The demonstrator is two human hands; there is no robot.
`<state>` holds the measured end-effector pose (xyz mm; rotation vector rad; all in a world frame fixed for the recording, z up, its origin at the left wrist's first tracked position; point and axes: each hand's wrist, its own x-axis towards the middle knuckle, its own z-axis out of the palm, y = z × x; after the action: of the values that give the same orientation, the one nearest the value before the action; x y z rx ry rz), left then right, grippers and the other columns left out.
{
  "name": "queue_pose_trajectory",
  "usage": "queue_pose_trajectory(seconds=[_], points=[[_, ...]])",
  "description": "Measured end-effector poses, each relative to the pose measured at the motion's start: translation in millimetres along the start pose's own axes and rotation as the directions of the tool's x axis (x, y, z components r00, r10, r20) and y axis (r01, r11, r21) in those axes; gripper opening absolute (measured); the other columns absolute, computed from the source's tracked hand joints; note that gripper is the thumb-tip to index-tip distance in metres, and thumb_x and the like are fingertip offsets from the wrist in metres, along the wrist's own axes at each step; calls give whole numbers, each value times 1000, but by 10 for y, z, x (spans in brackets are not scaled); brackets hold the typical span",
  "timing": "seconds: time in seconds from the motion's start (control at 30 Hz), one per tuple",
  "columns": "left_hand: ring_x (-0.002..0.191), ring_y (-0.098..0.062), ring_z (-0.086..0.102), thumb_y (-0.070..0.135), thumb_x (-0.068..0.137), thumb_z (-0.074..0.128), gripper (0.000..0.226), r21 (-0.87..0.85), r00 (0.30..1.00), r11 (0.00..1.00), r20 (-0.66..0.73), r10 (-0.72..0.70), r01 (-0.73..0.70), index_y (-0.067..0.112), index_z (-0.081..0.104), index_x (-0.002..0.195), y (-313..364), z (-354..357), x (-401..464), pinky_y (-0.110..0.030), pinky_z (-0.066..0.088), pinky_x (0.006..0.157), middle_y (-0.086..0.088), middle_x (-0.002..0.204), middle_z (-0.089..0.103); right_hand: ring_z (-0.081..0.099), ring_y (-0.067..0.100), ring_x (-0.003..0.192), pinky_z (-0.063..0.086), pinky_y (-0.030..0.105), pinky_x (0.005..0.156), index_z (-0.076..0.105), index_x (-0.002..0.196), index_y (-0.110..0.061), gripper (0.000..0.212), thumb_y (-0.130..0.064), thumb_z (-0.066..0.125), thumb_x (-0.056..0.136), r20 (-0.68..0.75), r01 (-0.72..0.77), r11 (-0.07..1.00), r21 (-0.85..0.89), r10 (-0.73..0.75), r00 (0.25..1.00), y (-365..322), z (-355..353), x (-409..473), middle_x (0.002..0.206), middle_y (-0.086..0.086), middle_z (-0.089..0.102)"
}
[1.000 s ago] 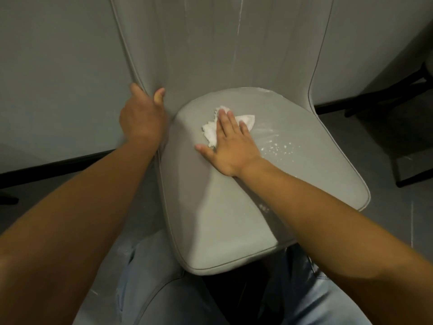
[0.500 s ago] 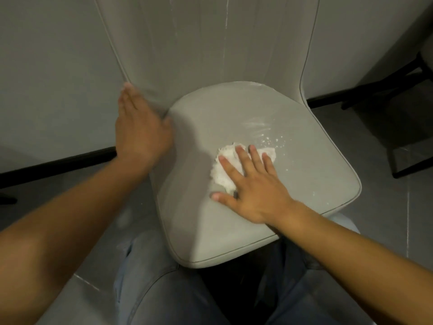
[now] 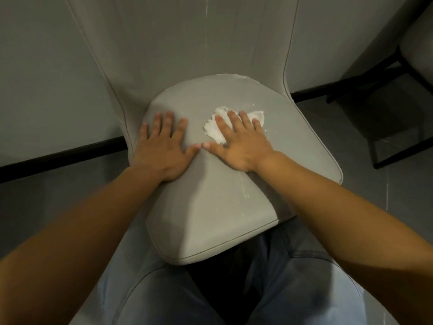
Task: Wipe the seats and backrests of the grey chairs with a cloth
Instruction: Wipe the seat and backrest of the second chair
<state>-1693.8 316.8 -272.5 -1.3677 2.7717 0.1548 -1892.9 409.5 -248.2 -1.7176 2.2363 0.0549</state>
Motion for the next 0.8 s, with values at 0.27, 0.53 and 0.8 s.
queue_pose_trajectory(seconds=[0.27,0.53,0.8], points=[[146,-26,-12,87,75,-7,84,-27,1000,999,14,-18,18,45,-7,148,6,12,456,-53,-2,115,-2,161,-11,-21,22,151,-4,49,123,-7,158,-38,92,-90,8,84,25,66,996,-58,-65,998,161,214,-1339,168,-1,-11],[145,-23,-16,84,77,-7,81,-40,1000,999,-14,-22,22,45,-8,148,27,39,440,-53,-5,115,1,160,-12,-13,23,153,-8,50,121,-5,156,-44,87,-88,8,82,-24,-49,999,-20,48,999,474,-36,178,168,-5,-7],[145,-24,-14,75,86,-1,76,-48,994,998,-93,-53,48,36,-2,151,32,40,435,-50,-2,116,-5,161,-7,-17,26,152,-10,54,121,1,158,-37,81,-79,8,89,-128,-66,997,-29,62,990,465,-223,999,168,-1,-4]])
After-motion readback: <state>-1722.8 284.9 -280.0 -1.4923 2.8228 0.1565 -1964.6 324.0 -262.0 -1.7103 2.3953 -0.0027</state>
